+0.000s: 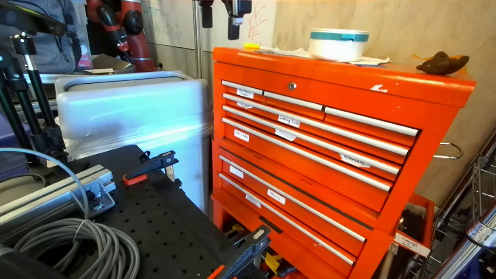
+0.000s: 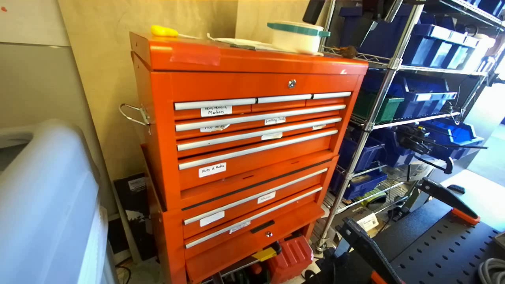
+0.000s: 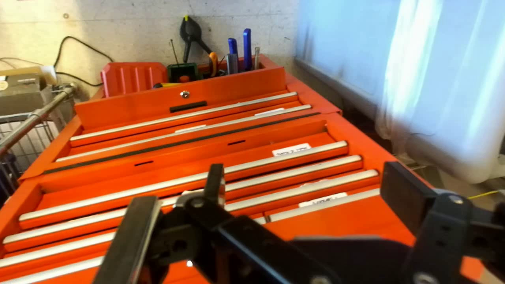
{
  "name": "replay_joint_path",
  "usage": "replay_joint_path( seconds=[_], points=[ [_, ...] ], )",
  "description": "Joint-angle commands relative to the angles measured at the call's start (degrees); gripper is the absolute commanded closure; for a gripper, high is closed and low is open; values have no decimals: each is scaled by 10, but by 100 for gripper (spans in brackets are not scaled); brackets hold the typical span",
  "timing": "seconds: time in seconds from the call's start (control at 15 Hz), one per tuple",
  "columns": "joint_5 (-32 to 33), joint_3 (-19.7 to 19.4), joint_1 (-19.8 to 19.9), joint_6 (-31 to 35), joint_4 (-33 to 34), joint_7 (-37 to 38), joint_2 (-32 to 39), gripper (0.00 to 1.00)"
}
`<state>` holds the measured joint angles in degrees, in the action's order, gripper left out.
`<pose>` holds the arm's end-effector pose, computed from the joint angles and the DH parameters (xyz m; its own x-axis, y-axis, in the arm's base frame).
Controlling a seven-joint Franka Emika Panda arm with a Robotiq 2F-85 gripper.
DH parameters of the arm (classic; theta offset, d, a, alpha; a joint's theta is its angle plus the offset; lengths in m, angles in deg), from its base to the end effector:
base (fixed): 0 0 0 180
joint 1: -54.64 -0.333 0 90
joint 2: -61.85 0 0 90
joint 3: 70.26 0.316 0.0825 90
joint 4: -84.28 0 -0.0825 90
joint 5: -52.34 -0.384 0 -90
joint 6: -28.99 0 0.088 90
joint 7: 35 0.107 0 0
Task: Move the doll to the left
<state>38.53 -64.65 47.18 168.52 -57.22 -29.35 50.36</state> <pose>0.4573 0.1069 0.3840 0.9895 -0.0532 0.1343 -0.0288 -0.9836 -0.1778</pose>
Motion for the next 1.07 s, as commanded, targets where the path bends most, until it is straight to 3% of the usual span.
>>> replay_joint_path(
  seconds=[0.0,0.27,1.0],
  points=[
    [69,-10,40,9,46,35,42,0],
    [112,-31,74,10,91,64,75,0],
    [195,-114,127,110,206,198,191,0]
  ],
)
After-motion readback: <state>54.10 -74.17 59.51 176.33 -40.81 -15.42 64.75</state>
